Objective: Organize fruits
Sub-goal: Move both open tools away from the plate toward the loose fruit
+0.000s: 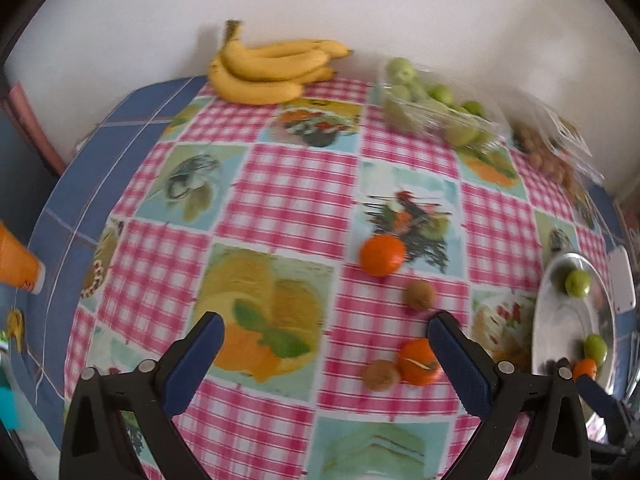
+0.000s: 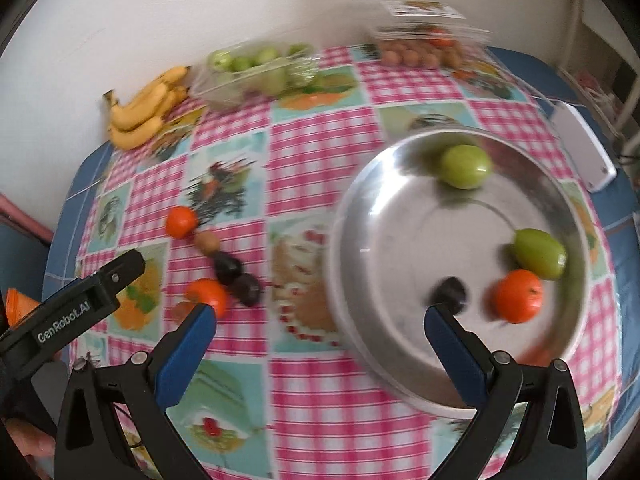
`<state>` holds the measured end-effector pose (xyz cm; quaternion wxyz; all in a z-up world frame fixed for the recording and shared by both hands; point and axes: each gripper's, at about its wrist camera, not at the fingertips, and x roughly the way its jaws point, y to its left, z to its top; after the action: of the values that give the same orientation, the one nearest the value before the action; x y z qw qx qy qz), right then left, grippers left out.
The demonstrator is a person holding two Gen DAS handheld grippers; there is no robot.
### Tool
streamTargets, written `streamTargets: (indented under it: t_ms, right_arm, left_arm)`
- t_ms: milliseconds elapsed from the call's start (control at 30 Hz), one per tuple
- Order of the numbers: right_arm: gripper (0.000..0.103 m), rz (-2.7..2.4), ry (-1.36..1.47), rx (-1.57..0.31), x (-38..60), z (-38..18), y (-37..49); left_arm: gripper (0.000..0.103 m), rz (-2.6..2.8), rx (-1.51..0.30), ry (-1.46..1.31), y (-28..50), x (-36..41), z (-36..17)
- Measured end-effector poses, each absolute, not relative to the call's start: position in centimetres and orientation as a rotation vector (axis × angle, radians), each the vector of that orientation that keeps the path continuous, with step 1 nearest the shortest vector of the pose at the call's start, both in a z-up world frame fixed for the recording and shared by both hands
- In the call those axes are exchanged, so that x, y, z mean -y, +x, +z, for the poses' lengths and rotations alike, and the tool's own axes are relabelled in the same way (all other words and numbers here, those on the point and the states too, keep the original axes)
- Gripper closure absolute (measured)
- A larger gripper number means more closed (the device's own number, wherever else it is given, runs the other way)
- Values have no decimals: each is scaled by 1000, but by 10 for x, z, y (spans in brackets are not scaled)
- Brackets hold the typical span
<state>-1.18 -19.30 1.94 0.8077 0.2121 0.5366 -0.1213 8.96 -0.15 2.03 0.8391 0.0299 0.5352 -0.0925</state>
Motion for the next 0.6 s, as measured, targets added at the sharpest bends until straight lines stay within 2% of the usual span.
streamTargets:
  t_ms: [267, 600]
  right_arm:
    - [0, -186, 452, -1182, 157, 7, 9]
    - [0, -178, 450, -1203, 151, -9, 19]
  left_arm:
    - [0, -165, -1167, -11, 94, -24, 8]
    - [0, -183, -1209, -39, 97, -19, -2]
